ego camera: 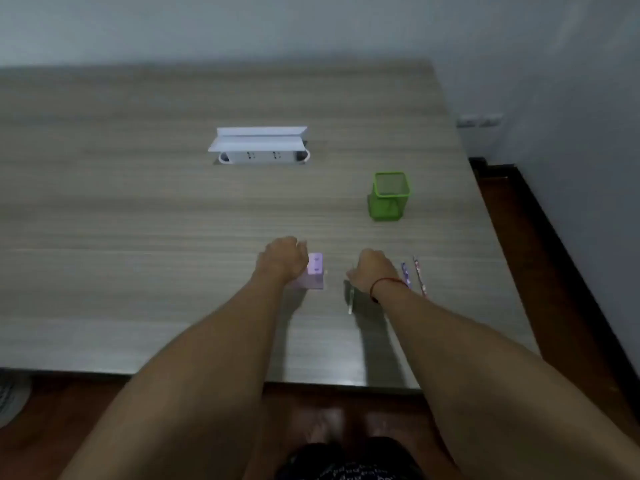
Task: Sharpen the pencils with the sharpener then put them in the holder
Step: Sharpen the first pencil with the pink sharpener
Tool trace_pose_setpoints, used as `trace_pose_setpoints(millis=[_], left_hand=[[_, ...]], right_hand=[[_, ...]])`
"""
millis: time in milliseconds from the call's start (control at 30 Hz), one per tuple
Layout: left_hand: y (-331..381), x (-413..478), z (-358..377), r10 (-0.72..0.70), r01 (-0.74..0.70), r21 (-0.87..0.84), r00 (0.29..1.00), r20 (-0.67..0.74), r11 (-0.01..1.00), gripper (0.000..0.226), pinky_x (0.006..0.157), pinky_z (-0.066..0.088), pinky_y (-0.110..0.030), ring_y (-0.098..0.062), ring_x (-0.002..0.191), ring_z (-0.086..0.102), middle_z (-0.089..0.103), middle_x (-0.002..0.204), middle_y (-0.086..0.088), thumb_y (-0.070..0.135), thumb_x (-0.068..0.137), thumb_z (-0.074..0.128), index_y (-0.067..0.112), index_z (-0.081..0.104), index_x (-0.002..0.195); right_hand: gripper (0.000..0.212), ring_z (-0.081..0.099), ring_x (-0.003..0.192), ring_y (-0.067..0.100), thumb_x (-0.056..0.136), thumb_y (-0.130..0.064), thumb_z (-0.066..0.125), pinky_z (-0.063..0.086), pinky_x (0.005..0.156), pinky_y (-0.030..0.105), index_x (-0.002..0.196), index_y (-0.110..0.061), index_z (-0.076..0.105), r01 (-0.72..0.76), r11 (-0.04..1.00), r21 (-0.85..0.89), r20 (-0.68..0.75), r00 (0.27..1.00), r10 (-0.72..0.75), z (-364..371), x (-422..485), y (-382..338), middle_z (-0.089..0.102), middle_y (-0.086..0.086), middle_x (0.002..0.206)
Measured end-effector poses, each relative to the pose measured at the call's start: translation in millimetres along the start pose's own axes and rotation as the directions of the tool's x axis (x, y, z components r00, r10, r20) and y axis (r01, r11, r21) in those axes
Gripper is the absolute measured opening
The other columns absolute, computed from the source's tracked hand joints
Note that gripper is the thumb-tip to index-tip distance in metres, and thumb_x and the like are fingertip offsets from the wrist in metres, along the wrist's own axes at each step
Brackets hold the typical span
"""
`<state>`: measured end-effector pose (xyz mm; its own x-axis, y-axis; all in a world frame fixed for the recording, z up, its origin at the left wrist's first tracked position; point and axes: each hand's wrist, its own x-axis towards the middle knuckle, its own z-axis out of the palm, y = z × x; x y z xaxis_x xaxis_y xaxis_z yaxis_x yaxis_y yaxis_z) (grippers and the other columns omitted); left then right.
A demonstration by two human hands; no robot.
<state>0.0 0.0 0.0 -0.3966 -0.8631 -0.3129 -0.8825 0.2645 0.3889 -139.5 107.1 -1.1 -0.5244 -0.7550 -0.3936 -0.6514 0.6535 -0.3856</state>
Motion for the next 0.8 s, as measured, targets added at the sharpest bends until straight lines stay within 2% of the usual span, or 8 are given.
trace_pose_setpoints(millis=[100, 267, 333, 400, 433, 633, 800], left_hand=[[-10, -4, 10, 0.003, -0.002, -0.057, 1.000, 0.008, 0.998, 0.048, 0.099, 0.044, -0.046, -0.037, 0.114, 0.055, 0.060, 0.123, -0.021, 0.041, 0.098, 0.030, 0.007, 0.062, 0.108], [-20, -11, 20, 0.007, -0.005, -0.099, 1.000, 0.012, 0.995, 0.058, 0.092, 0.048, -0.047, -0.039, 0.104, 0.058, 0.063, 0.111, -0.022, 0.052, 0.087, 0.020, 0.009, 0.058, 0.098], [-21, -12, 23, 0.007, -0.007, -0.108, 1.000, 0.003, 0.994, 0.056, 0.097, 0.045, -0.048, -0.039, 0.113, 0.056, 0.060, 0.121, -0.022, 0.050, 0.091, 0.024, 0.009, 0.056, 0.111], [-18, -14, 25, 0.004, -0.005, -0.103, 1.000, -0.007, 0.995, 0.053, 0.106, 0.039, -0.047, -0.036, 0.127, 0.048, 0.051, 0.137, -0.019, 0.044, 0.098, 0.029, 0.010, 0.046, 0.134], [-16, -14, 26, 0.009, -0.009, -0.100, 1.000, -0.009, 0.995, 0.053, 0.108, 0.036, -0.047, -0.035, 0.130, 0.045, 0.047, 0.141, -0.018, 0.041, 0.099, 0.030, 0.010, 0.040, 0.140], [-11, -7, 32, 0.025, -0.020, -0.086, 0.998, 0.052, 0.996, 0.055, 0.108, 0.036, -0.046, -0.035, 0.130, 0.045, 0.047, 0.142, -0.018, 0.042, 0.099, 0.031, 0.010, 0.035, 0.143], [-11, -3, 35, 0.004, 0.006, -0.100, 0.995, 0.102, 0.995, 0.052, 0.109, 0.035, -0.046, -0.035, 0.130, 0.045, 0.047, 0.142, -0.017, 0.042, 0.099, 0.030, 0.016, 0.033, 0.144]], right_hand=[[0.043, 0.058, 0.119, 0.032, 0.085, -0.027, 0.067, 0.049, 0.096, 0.033, 0.121, -0.004, 0.059, -0.084, 0.996, 0.001, 0.031, 0.996, 0.084, 21, 2, 1, 0.059, 0.016, 0.129], [0.032, 0.059, 0.119, 0.033, 0.090, -0.014, 0.059, 0.049, 0.097, 0.034, 0.119, 0.000, 0.060, -0.118, 0.993, 0.008, 0.066, 0.991, 0.117, 48, 6, 4, 0.061, 0.018, 0.127], [0.032, 0.060, 0.117, 0.034, 0.090, -0.011, 0.056, 0.049, 0.097, 0.035, 0.119, 0.002, 0.060, -0.108, 0.994, -0.001, 0.110, 0.988, 0.107, 52, 6, 2, 0.061, 0.020, 0.126], [0.033, 0.061, 0.115, 0.034, 0.091, -0.012, 0.053, 0.049, 0.095, 0.034, 0.119, 0.003, 0.060, -0.089, 0.996, -0.022, 0.127, 0.988, 0.091, 54, 4, 0, 0.061, 0.019, 0.125], [0.033, 0.061, 0.114, 0.033, 0.091, -0.014, 0.052, 0.050, 0.095, 0.034, 0.119, 0.002, 0.060, -0.081, 0.996, -0.026, 0.128, 0.988, 0.084, 56, 4, 1, 0.061, 0.019, 0.125], [0.035, 0.066, 0.105, 0.034, 0.082, -0.022, 0.064, 0.053, 0.087, 0.033, 0.107, 0.003, 0.064, -0.057, 0.997, 0.049, 0.105, 0.993, 0.051, 48, 8, 7, 0.066, 0.021, 0.114], [0.027, 0.067, 0.100, 0.034, 0.085, -0.016, 0.060, 0.052, 0.084, 0.032, 0.104, 0.003, 0.064, 0.006, 0.999, 0.050, 0.168, 0.986, -0.014, 24, 14, 21, 0.067, 0.024, 0.109]])
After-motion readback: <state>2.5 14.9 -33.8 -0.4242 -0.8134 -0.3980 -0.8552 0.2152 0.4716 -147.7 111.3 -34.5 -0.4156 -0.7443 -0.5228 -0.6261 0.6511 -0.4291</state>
